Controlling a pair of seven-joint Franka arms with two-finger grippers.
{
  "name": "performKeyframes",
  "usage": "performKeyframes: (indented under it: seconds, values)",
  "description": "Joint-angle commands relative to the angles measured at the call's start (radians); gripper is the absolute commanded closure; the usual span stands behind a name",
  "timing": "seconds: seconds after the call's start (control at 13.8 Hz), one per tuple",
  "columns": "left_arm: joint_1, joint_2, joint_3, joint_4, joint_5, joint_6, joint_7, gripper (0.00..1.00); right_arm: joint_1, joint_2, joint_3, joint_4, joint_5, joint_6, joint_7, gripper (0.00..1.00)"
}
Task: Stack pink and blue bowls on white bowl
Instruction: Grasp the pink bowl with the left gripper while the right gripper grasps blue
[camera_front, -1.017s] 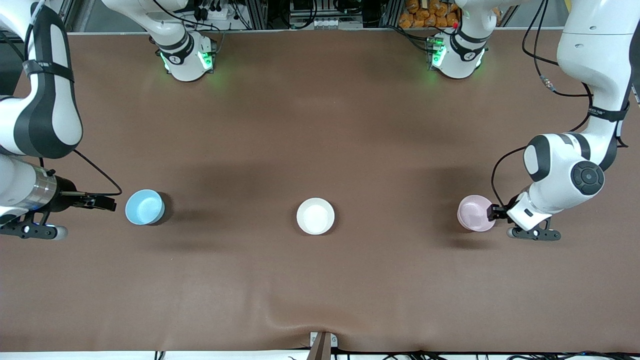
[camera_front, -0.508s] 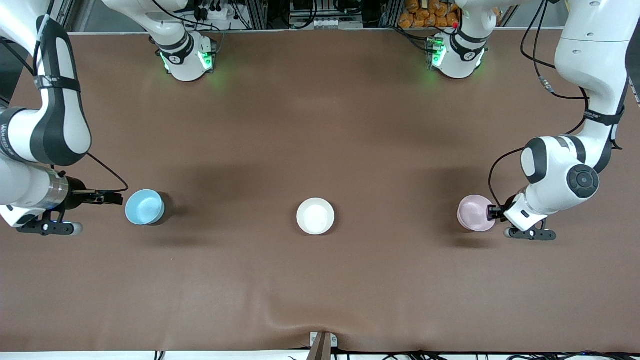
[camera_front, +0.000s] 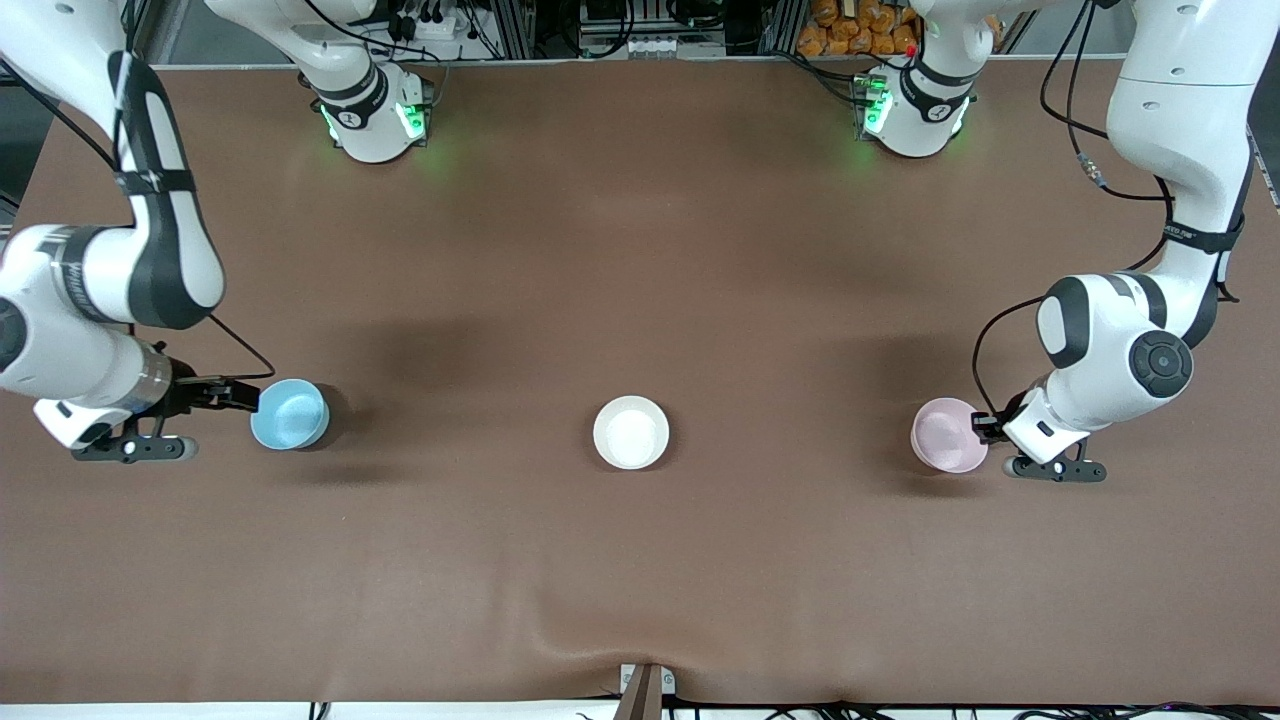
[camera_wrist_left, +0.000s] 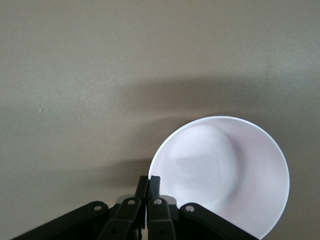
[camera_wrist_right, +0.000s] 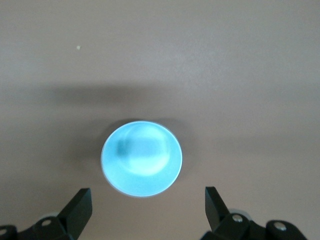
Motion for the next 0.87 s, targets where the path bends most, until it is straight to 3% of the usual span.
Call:
performKeyframes:
  seconds: [0.0,0.36,0.58,0.8]
  values:
    - [0.007,-0.025,-0.052,0.02,-0.042,-0.031,-0.039,1.0,-0.011,-0.035,0.01,-0.213,-0.018,0.246,-0.011,0.0]
    - [-0.031,-0.02,-0.175,0.176,-0.079,-0.192,-0.255,1.0,-0.042,0.037,0.01,-0.227,-0.018,0.352,-0.016,0.0]
    - [-0.152,-0.013,-0.175,0.26,-0.073,-0.256,-0.433,1.0,-0.091,0.105,0.012,-0.22,-0.015,0.434,-0.014,0.0]
    - [-0.261,-0.005,-0.174,0.294,-0.07,-0.267,-0.553,1.0,-0.095,0.133,0.012,-0.22,-0.001,0.432,-0.002,0.0]
